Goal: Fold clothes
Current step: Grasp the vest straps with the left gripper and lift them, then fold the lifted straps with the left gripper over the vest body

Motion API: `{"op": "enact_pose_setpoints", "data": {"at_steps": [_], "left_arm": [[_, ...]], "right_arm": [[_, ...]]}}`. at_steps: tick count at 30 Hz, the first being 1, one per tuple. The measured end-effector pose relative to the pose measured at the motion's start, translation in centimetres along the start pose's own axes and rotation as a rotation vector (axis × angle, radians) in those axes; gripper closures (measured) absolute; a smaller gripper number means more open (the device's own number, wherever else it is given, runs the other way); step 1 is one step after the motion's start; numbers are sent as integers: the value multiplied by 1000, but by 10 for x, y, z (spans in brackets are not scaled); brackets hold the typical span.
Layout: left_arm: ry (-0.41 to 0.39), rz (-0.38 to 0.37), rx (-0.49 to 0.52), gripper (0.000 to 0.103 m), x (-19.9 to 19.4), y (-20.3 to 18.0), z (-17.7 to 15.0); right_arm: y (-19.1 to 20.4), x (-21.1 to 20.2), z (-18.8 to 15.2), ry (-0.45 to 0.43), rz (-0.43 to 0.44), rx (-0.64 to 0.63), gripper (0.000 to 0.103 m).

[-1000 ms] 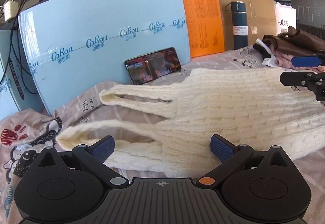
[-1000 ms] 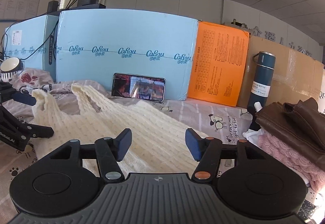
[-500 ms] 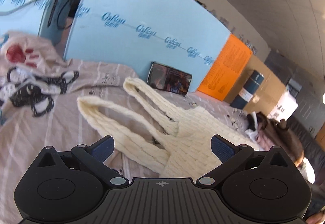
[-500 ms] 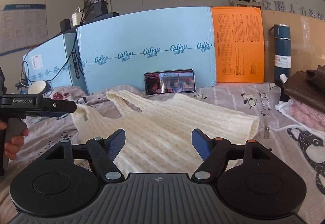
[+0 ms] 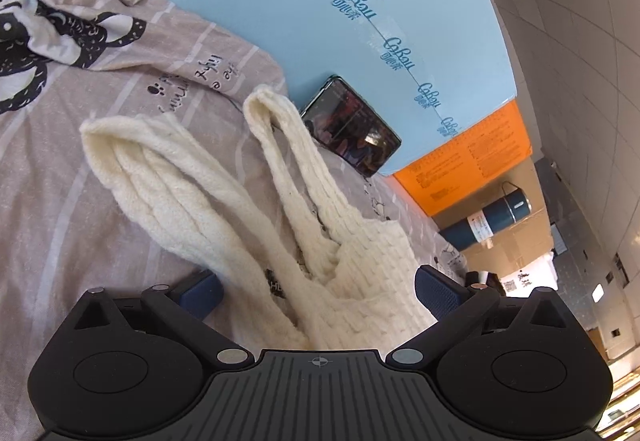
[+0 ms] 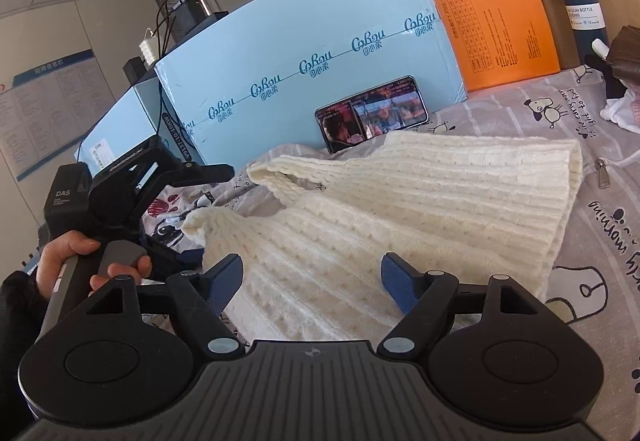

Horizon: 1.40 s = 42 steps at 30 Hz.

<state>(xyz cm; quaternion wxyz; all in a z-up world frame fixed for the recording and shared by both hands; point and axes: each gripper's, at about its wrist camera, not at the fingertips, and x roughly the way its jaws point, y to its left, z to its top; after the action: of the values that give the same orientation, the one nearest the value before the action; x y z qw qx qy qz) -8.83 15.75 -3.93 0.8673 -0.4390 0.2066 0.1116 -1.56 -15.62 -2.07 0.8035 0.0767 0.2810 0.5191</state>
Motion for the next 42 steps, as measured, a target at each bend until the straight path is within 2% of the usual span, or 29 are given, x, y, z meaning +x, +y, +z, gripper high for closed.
{"op": "enact_pose_setpoints", "data": {"at_steps": [1,3,4,5,6,7,10,13,16,18,19,22,24,28,36,42], "left_arm": [[-17,12,33,1,2,-4,-1],[-49,50,105,11,4,-8,-3],[-65,72,143,29,4,-9,-4],[-79,98,178,53,4,-9,-5],[-91,131,208,61,3,-8,-5],[-105,157,238,62,1,-7,-6],[-164,169,365,62,-7,-17,-12],[-223,123,591,62,-16,-45,-32],[-278,74,817,62,-25,-73,-53],[-293,48,967,56,-26,-84,-72],[-295,40,1022,48,-26,-87,-79],[-270,9,1065,33,-27,-91,-86],[-254,-12,1094,31,-27,-94,-90],[-220,-54,1151,9,-28,-100,-99],[-148,-134,1261,1,-28,-110,-117],[-35,-106,1290,1,-5,-107,-125]], "right_arm": [[0,0,0,0,-1,-5,26],[-2,0,0,-4,6,5,26],[-4,-1,0,-6,11,13,26],[-5,-1,0,-8,13,19,26],[-6,-2,-1,-10,16,23,26],[-6,-2,-1,-10,17,24,26],[-6,-2,-1,-11,19,25,25],[-6,-2,0,-12,19,25,25],[-7,-3,0,-16,23,33,25],[-7,-3,0,-19,24,37,25],[-8,-5,0,-27,24,44,25],[-13,-10,0,-57,21,70,24],[-19,-16,1,-94,14,114,24],[-34,-26,3,-158,26,210,20],[-40,-37,5,-229,89,260,19],[-38,-43,6,-253,208,253,18]]}}
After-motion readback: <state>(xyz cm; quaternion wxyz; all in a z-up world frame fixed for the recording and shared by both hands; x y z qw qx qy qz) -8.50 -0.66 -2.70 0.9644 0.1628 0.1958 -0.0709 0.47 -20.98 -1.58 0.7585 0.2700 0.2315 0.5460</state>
